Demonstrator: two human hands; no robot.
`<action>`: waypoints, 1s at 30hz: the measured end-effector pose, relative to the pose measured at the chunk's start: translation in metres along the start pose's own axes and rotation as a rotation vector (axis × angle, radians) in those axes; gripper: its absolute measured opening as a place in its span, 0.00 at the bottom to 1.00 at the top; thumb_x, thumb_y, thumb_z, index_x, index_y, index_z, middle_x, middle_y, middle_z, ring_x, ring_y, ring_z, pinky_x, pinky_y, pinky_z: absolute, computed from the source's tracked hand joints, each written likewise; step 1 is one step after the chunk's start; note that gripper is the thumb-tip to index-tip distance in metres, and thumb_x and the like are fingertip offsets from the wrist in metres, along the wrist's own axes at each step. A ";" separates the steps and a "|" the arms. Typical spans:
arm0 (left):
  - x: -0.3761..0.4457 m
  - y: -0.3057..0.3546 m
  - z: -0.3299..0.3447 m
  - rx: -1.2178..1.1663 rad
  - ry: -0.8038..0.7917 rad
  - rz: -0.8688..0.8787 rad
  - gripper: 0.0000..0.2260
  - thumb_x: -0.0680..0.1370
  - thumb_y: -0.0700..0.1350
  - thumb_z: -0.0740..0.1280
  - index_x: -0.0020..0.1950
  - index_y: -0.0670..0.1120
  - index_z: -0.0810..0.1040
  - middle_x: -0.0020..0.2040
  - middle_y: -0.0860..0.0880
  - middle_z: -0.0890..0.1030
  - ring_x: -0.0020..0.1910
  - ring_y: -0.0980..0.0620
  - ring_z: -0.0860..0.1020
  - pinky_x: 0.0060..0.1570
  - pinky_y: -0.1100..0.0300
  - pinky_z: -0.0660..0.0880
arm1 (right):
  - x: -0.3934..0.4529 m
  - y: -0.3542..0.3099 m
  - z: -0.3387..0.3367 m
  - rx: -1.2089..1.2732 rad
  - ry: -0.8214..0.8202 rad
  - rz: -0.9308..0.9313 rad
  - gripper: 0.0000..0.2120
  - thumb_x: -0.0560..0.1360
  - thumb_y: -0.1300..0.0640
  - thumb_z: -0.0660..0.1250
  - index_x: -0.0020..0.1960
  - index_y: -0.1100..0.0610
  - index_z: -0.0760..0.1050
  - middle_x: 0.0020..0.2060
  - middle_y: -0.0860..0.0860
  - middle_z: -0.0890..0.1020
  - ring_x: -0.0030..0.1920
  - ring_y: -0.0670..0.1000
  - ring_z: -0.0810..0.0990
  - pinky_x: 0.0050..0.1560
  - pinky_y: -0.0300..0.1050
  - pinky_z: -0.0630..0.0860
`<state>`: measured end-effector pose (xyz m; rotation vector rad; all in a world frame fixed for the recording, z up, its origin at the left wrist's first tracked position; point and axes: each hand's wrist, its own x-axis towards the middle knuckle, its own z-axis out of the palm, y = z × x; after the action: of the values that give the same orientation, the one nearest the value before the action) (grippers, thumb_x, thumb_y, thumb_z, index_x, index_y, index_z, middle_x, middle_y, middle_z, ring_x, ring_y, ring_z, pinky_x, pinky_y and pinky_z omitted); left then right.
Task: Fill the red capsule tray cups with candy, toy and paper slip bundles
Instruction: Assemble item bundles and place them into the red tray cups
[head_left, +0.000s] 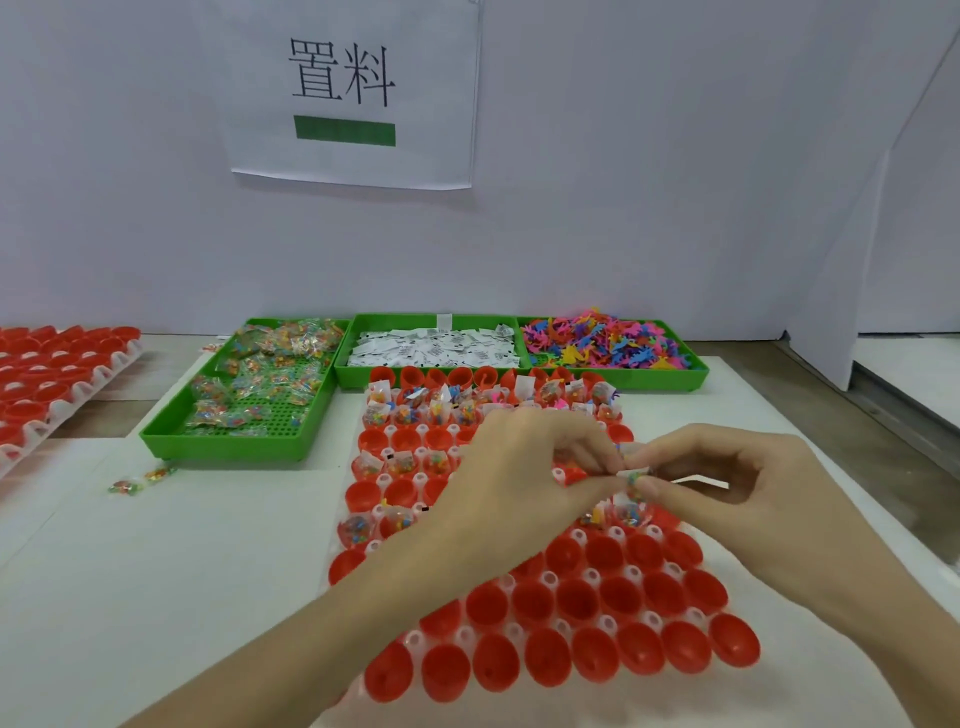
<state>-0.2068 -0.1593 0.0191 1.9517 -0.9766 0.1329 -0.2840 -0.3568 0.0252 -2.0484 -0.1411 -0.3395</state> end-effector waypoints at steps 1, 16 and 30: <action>0.008 -0.001 0.004 0.034 -0.030 0.010 0.03 0.75 0.44 0.77 0.47 0.47 0.87 0.41 0.55 0.87 0.44 0.62 0.84 0.51 0.72 0.75 | 0.001 0.005 -0.004 -0.031 0.012 0.012 0.11 0.71 0.63 0.77 0.46 0.47 0.87 0.45 0.49 0.88 0.47 0.49 0.87 0.48 0.39 0.83; 0.048 -0.012 0.051 0.221 -0.223 0.062 0.02 0.74 0.41 0.77 0.44 0.45 0.86 0.39 0.51 0.86 0.39 0.54 0.81 0.58 0.69 0.62 | 0.000 0.041 -0.019 -0.178 0.099 0.254 0.07 0.68 0.57 0.80 0.38 0.45 0.87 0.38 0.45 0.87 0.40 0.43 0.86 0.43 0.37 0.82; 0.048 -0.007 0.048 0.350 -0.323 0.079 0.05 0.77 0.42 0.71 0.49 0.47 0.87 0.45 0.50 0.85 0.54 0.48 0.73 0.52 0.50 0.77 | -0.004 0.040 -0.016 -0.216 0.025 0.236 0.06 0.68 0.51 0.79 0.39 0.40 0.86 0.36 0.44 0.87 0.35 0.44 0.86 0.39 0.32 0.79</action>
<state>-0.1829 -0.2220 0.0088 2.3020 -1.3124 0.0338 -0.2812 -0.3901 -0.0020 -2.2451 0.1594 -0.2410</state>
